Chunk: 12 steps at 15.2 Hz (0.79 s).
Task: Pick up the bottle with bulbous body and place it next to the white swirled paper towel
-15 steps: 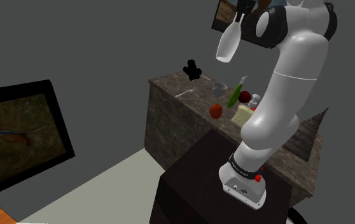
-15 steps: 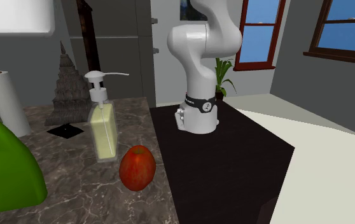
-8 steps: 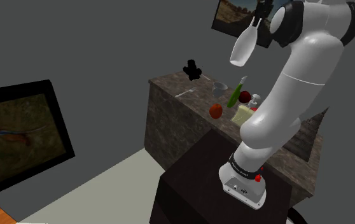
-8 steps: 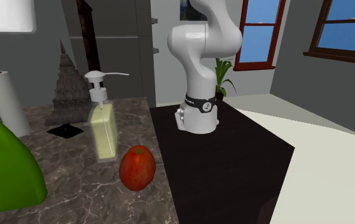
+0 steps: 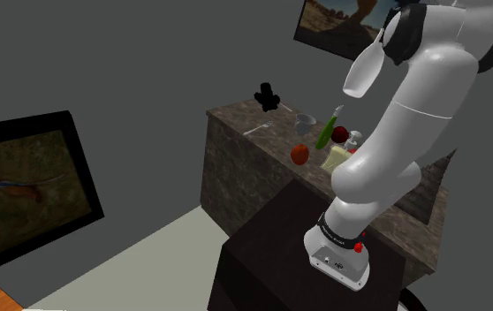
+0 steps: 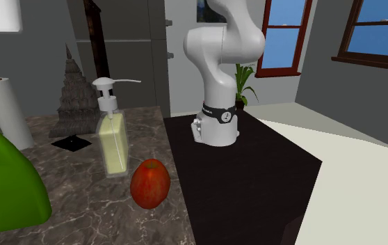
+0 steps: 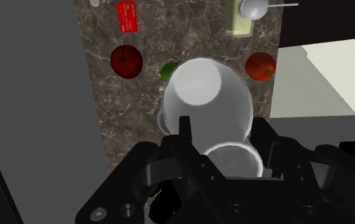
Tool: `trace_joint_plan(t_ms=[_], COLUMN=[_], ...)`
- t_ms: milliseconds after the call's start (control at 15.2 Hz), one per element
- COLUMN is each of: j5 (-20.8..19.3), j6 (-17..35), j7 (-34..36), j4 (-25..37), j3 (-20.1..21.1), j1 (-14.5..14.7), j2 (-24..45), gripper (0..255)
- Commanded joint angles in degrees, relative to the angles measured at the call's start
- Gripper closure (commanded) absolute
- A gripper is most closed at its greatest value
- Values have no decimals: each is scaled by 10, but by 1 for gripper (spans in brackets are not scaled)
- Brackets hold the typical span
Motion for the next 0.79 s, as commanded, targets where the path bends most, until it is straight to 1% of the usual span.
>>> trace_joint_plan(t_ms=[0, 330, 462, 528, 726], j5=[-4, 26, 46, 65, 33], j6=[7, -3, -10, -18, 23], j7=[-27, -115, -152, -181, -167], j4=[-14, 19, 41, 62, -4], j3=[-10, -49, -64, -74, -68], j1=[-13, -76, -109, -138, -109], j2=[-8, 26, 48, 68, 33], gripper=[255, 255, 255, 255, 255])
